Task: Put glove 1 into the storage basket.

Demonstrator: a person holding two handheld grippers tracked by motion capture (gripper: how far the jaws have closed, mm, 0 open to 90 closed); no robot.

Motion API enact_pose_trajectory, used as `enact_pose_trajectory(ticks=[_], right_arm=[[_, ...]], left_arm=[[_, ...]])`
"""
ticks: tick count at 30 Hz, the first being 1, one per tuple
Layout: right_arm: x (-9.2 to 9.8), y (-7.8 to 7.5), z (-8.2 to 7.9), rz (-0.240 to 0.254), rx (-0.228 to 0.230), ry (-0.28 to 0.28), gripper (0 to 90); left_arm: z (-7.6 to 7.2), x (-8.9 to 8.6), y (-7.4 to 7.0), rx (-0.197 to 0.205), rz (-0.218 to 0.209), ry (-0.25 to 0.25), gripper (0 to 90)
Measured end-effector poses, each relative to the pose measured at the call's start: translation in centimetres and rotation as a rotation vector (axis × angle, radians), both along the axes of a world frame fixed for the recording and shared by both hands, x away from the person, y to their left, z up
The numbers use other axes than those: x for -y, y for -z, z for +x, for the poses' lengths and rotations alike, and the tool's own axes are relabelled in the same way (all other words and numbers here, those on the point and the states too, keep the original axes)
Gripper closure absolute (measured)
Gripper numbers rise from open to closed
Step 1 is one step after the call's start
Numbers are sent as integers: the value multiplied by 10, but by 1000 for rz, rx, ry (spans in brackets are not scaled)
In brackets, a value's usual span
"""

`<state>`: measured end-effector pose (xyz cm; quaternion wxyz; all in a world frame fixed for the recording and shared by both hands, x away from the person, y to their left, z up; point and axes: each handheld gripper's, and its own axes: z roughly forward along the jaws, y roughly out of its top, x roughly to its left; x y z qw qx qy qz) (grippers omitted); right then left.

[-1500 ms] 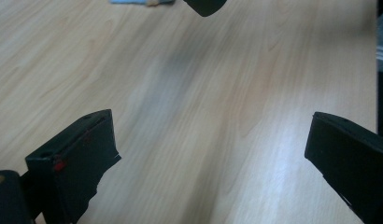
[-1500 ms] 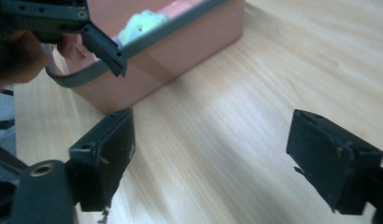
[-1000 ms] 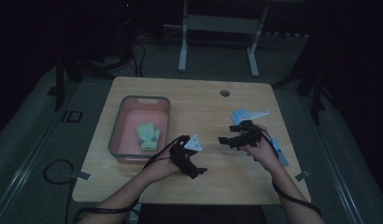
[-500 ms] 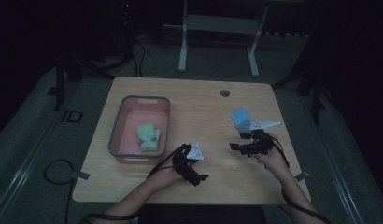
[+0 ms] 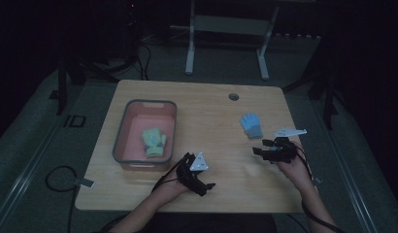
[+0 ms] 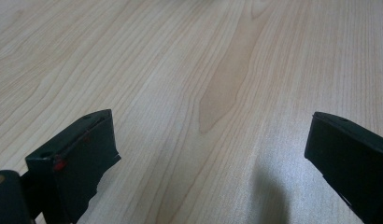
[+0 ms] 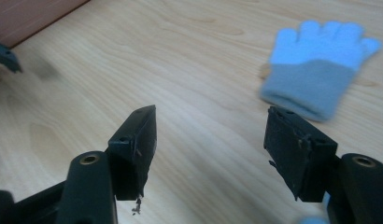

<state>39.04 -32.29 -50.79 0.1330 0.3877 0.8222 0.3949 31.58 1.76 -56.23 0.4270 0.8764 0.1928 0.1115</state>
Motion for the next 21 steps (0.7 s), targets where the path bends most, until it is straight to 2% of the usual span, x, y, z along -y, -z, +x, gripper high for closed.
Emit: enact_pose_trajectory(ticks=[3, 8, 16, 19, 21], right_arm=[[4, -2, 6, 3, 14, 17, 372], [5, -3, 22, 8, 17, 29, 416], [-5, -3, 56, -46, 26, 31, 455], [-7, -1, 72, -42, 14, 32, 514], [-8, 2, 83, -62, 1, 43, 556]], left_arm=[[-2, 1, 0, 19, 9, -2, 25], [-3, 1, 2, 11, 6, -10, 25], [-2, 0, 3, 11, -17, -28, 25], [-3, -1, 3, 12, -19, -21, 25], [-3, -1, 3, 13, -14, -17, 25]])
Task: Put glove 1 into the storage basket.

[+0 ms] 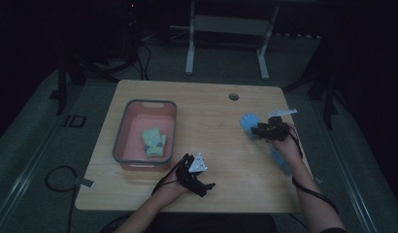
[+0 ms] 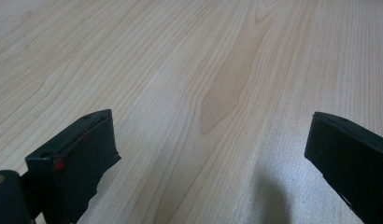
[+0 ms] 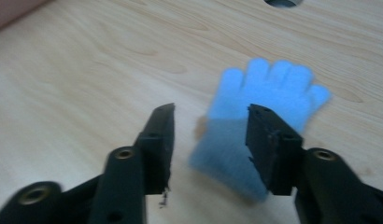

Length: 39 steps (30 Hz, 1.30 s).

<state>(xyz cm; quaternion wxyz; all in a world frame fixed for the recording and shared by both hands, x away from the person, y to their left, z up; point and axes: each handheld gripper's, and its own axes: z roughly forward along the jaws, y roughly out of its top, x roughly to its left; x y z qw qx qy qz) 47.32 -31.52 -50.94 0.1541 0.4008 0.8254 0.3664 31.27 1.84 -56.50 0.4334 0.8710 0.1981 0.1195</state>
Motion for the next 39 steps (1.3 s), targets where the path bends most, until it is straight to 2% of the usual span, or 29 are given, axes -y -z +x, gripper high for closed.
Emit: enact_pose_trajectory(ticks=[2, 5, 9, 13, 16, 18, 23, 26, 27, 29, 32, 35, 39], right_arm=[[-1, 2, 10, -23, 1, 10, 562], [-1, 4, 23, -39, -23, 32, 589], [-2, 8, 37, -69, -57, 68, 566], [0, 15, 47, -56, -73, 90, 565], [-1, 20, 51, -63, -82, 87, 563], [-2, 26, 53, -100, -90, 84, 562], [-5, 31, 53, -150, -63, 107, 611], [-8, 31, 52, -139, -81, 129, 709], [-8, 31, 52, -139, -81, 129, 709], [-9, 30, 52, -118, -101, 164, 778], [-9, 29, 51, -95, -124, 199, 807], [-9, 24, 47, -90, -129, 210, 818], [-13, 10, 33, -40, -118, 198, 821]], left_arm=[[0, 0, 0, 2, -3, 3, 25], [0, -1, 0, 1, -12, -2, 25], [0, -3, 0, 3, -17, -8, 25], [0, -5, -1, 10, -25, -12, 25], [0, -5, 0, 6, -25, -11, 25], [0, -5, 0, 8, -27, -9, 25], [0, -6, 1, 10, -21, -8, 25], [0, -6, 1, 10, -15, -6, 25], [0, -6, 1, 10, -15, -6, 25], [0, -6, 1, 10, -17, -7, 25], [0, -6, 1, 12, -21, -7, 25], [0, -6, 1, 12, -19, -1, 25], [0, -6, 2, 13, -16, 1, 25]])
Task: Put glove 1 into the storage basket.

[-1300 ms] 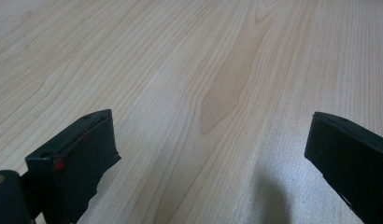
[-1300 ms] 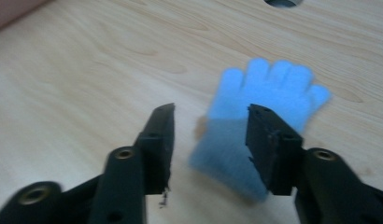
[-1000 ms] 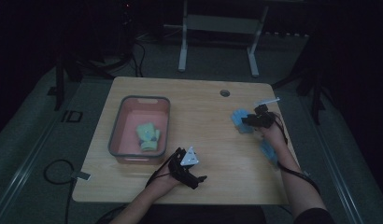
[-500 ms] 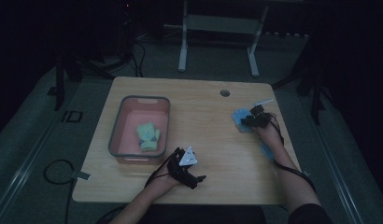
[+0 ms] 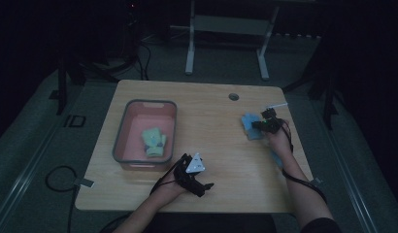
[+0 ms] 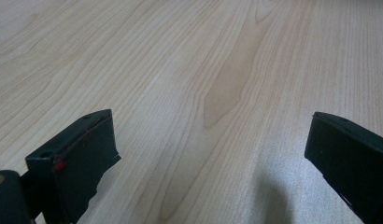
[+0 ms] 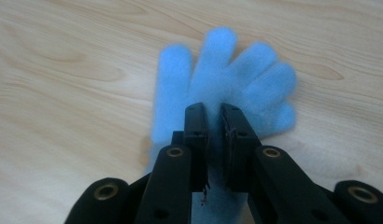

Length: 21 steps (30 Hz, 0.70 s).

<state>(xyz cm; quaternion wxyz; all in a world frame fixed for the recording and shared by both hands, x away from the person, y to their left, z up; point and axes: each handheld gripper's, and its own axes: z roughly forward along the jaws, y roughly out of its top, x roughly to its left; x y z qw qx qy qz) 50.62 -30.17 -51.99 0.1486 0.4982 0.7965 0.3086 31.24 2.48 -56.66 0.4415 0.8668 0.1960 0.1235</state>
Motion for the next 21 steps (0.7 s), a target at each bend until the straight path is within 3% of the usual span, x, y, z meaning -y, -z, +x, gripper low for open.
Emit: enact_pose_trajectory(ticks=[2, 7, 10, 12, 13, 20, 21], right_arm=[[-5, -9, -10, 32, 9, -11, 822], [-25, -30, -42, 36, 66, -31, 821], [-37, -40, -60, 63, 76, -38, 821], [-44, -45, -74, 68, 87, -12, 821], [-46, -49, -81, 99, 84, 3, 821], [-57, -55, -108, 120, 105, 28, 820], [-58, -55, -111, 151, 94, 29, 819]], left_arm=[[0, 0, 0, 1, 1, -2, 25], [-1, 0, 0, 12, -4, 3, 25], [0, -1, 0, 14, -9, 4, 25], [1, -2, -1, 11, -14, -1, 25], [1, -2, -1, 7, -15, -3, 25], [2, -3, 0, 17, -4, -4, 25], [2, -3, 0, 15, -6, -5, 25]])
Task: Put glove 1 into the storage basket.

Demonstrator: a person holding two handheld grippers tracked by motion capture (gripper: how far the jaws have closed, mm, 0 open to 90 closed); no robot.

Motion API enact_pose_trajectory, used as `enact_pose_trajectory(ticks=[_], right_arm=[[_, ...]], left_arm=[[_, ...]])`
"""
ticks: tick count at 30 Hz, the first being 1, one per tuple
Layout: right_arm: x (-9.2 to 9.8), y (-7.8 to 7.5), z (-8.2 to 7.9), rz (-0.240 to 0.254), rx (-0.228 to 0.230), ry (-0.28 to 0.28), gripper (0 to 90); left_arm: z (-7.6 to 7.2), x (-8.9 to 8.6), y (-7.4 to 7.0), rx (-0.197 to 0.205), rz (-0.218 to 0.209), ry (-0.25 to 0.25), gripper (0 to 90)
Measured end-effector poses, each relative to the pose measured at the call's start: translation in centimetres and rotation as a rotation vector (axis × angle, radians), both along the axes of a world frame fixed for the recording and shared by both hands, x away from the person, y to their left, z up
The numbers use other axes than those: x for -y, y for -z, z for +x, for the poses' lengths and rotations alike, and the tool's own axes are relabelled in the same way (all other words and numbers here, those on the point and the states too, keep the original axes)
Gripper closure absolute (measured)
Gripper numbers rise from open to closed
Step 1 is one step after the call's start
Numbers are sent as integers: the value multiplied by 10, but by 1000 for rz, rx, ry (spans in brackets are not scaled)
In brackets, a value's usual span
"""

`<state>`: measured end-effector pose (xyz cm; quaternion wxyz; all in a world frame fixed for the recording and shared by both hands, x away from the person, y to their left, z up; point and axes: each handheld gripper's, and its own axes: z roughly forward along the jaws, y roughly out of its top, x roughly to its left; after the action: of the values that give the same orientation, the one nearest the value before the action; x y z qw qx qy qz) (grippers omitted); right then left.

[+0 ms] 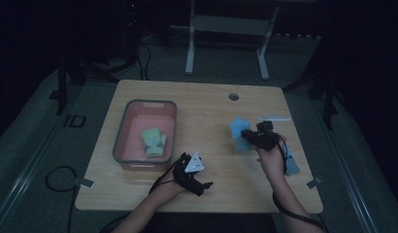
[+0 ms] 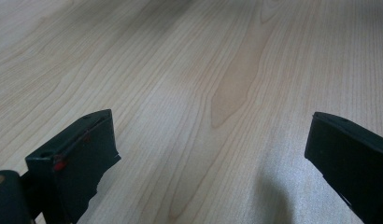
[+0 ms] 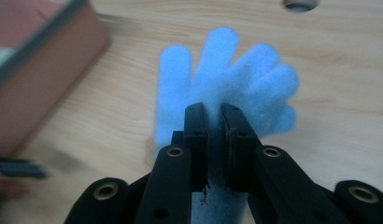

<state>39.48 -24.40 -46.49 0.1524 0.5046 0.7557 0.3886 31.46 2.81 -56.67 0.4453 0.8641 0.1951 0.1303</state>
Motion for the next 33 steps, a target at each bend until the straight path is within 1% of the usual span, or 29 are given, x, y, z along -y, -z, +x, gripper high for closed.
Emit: enact_pose_trajectory(ticks=[1, 2, 4, 5, 7, 8, 9, 12, 14, 16, 18, 19, 21, 25, 27, 29, 30, 33], right_arm=[[-2, 1, -4, 3, 3, 1, 819], [-5, 2, -8, -16, 14, 5, 819], [-8, 5, -13, -9, 16, 10, 819], [-10, 7, -15, -24, 21, 19, 818], [-14, 13, -20, -27, 17, 36, 818], [-17, 15, -22, -40, 23, 38, 818], [-21, 19, -25, -64, 31, 43, 817], [-25, 27, -28, -67, 19, 56, 817], [-27, 34, -26, -56, -4, 62, 816], [-29, 40, -24, -54, -13, 72, 816], [-31, 47, -22, -64, -22, 81, 815], [-32, 50, -21, -57, -31, 86, 815], [-33, 55, -18, -65, -32, 104, 814], [-34, 66, -12, -56, -52, 123, 810], [-34, 71, -10, -65, -62, 131, 806], [-34, 77, -6, -50, -85, 137, 792], [-34, 80, -5, -58, -86, 140, 773], [-34, 85, -4, -49, -94, 141, 724]], left_arm=[[0, 0, 0, 0, 0, -3, 25], [0, 0, 0, 1, 2, -4, 25], [0, 0, 0, 2, 2, -6, 25], [0, 0, 0, 3, 5, -4, 25], [-1, 1, 0, 6, 9, -1, 25], [-1, 1, 0, 5, 12, 1, 25], [-1, 1, 0, 6, 15, 4, 25], [-1, 1, 0, 10, 15, 4, 25], [-1, 1, 0, 10, 13, 3, 25], [-1, 1, 1, 12, 14, 2, 25], [-2, 1, 0, 12, 13, 3, 25], [-2, 1, 1, 13, 12, 3, 25], [-2, 1, 1, 15, 13, 4, 25], [-2, 1, 1, 19, 15, 9, 25], [-2, 1, 1, 17, 12, 7, 25], [-2, 1, 1, 16, 9, 6, 25], [-2, 1, 1, 16, 8, 6, 25], [-2, 0, 1, 24, 12, 8, 25]])
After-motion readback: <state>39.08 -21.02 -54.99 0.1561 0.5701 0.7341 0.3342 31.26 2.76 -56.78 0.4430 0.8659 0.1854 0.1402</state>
